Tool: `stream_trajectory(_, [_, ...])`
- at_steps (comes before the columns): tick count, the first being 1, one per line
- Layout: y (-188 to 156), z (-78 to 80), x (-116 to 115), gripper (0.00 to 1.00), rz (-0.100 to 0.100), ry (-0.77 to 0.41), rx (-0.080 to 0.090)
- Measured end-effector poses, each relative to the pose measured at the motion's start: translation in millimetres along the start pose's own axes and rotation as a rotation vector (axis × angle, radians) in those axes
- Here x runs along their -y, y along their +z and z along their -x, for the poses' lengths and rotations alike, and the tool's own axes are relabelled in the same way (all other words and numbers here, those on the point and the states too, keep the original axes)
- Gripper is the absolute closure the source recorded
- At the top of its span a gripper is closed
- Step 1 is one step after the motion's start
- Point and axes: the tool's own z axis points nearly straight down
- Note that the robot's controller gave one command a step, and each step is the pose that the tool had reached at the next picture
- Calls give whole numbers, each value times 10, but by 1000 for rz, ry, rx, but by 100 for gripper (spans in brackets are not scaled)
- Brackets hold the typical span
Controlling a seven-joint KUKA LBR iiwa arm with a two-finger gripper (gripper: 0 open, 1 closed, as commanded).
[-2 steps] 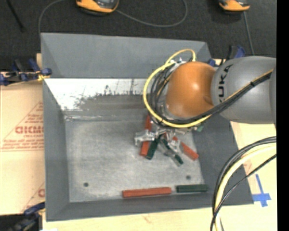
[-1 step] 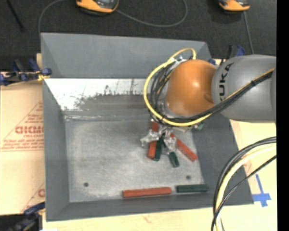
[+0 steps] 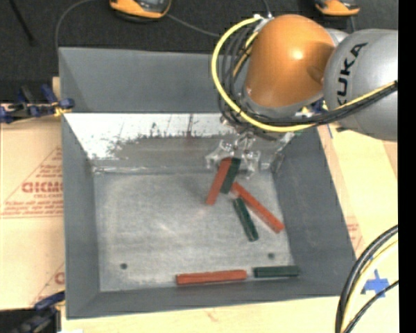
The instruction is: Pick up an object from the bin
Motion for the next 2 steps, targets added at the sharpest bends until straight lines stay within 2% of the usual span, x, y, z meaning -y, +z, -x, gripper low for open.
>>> stream_trajectory(1, [535, -189, -101, 100, -1, -1, -1])
stream_trajectory(2, [-816, -1074, 408, 100, -1, -58, -3])
